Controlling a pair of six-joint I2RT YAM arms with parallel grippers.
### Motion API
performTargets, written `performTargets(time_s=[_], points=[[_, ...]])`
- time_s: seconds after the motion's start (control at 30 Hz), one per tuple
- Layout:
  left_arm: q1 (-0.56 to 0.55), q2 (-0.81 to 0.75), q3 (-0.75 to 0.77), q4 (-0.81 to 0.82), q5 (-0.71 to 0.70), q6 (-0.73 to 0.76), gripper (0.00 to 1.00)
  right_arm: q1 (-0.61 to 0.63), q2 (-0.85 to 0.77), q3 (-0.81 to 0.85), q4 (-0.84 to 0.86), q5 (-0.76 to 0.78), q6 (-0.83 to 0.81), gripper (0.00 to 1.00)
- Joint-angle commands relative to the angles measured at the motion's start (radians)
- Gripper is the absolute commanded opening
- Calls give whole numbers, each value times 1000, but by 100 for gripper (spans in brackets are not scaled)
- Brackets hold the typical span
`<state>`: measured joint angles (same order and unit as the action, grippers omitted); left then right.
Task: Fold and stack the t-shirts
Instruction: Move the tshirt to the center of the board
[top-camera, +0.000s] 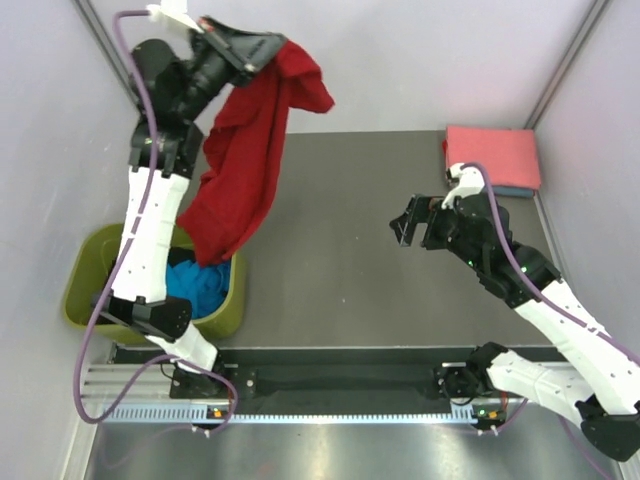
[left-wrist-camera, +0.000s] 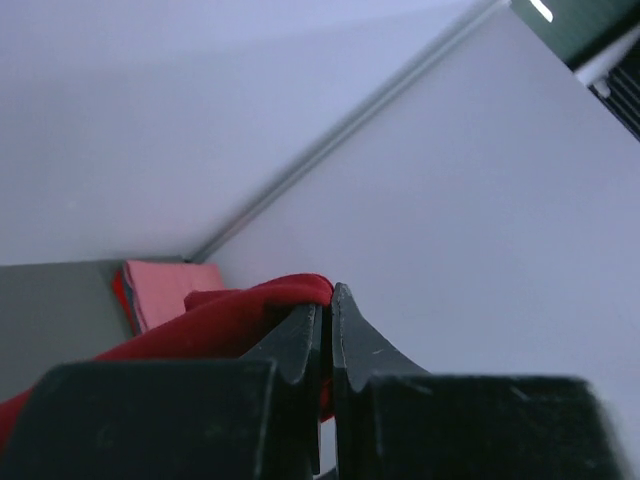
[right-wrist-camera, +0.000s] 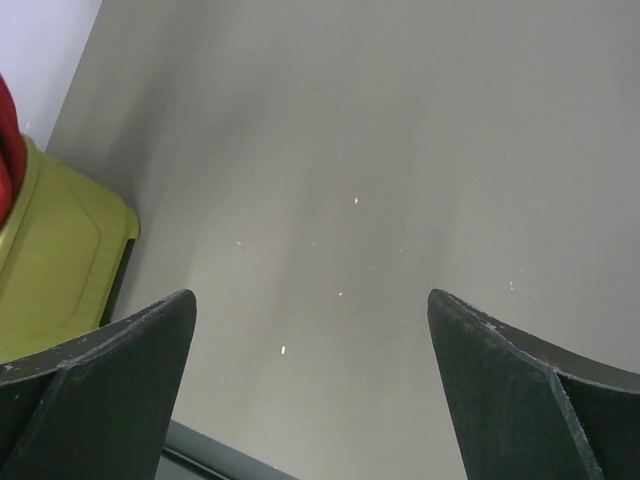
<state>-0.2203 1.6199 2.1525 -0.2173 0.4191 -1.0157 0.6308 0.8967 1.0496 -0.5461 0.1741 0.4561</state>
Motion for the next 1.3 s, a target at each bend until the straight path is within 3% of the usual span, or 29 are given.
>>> performTargets(time_s=[0.0, 0.5, 0.67, 1.1, 1.17, 1.2, 1.27], points=[[-141, 7, 32, 145, 46, 48, 0, -2, -33, 30, 14, 38, 21, 100], [-428, 190, 72, 210, -12, 141, 0, -6, -206, -26, -37, 182, 84, 100], [-461, 232, 64, 194, -29, 161, 0, -6, -248, -28, -43, 212, 102, 100], [-550, 414, -129, 208, 43, 167, 0, -5, -312, -85, -69, 295, 90, 100], [-548, 469, -146, 150, 46, 199, 5, -5, -312, -92, -83, 317, 95, 100], [-548, 495, -126, 104, 38, 260, 17, -8, -309, -105, -87, 326, 102, 100], [-545, 553, -59, -98, 1, 339, 27, -6, -305, -118, -95, 346, 124, 100]])
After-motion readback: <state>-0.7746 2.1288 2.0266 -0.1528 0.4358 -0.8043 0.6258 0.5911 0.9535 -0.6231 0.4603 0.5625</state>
